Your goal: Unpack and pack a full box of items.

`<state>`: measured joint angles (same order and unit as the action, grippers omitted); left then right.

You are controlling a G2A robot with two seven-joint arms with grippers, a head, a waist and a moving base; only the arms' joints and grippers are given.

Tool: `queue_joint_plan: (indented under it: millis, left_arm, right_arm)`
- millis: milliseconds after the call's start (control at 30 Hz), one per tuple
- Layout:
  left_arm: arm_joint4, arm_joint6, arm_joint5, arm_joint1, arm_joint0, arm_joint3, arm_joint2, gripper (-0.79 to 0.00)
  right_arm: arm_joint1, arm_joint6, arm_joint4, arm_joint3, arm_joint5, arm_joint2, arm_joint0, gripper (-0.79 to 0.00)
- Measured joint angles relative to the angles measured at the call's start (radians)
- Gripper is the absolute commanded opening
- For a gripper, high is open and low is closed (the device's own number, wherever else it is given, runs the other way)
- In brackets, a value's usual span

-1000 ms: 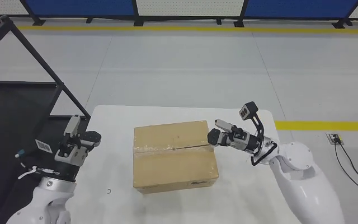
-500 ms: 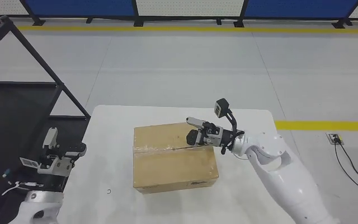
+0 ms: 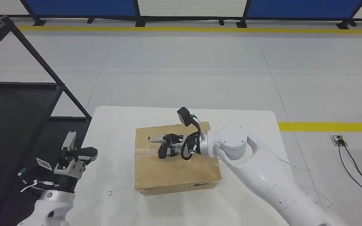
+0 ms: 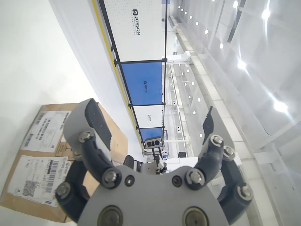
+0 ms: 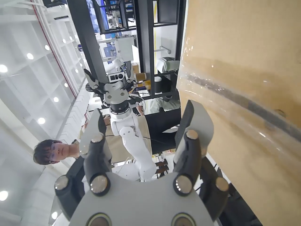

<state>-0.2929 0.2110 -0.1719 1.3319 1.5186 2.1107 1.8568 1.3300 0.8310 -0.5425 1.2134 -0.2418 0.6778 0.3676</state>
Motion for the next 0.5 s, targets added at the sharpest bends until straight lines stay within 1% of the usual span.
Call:
queue_joint_plan:
  millis: [200, 367, 500]
  left_arm:
    - [-0.023, -0.017, 0.018, 0.000, 0.024, 0.010, 0.017, 0.000]
    - [-0.036, -0.021, 0.024, -0.001, 0.032, 0.014, 0.026, 0.000]
    - [-0.040, -0.020, 0.025, -0.003, 0.031, 0.013, 0.028, 0.000]
  right_arm:
    - [0.086, -0.016, -0.011, -0.130, -0.011, -0.117, -0.107, -0.785]
    - [0.144, -0.015, 0.004, -0.221, -0.018, -0.180, -0.159, -0.785]
    - [0.186, -0.013, 0.048, -0.277, -0.025, -0.227, -0.190, -0.785]
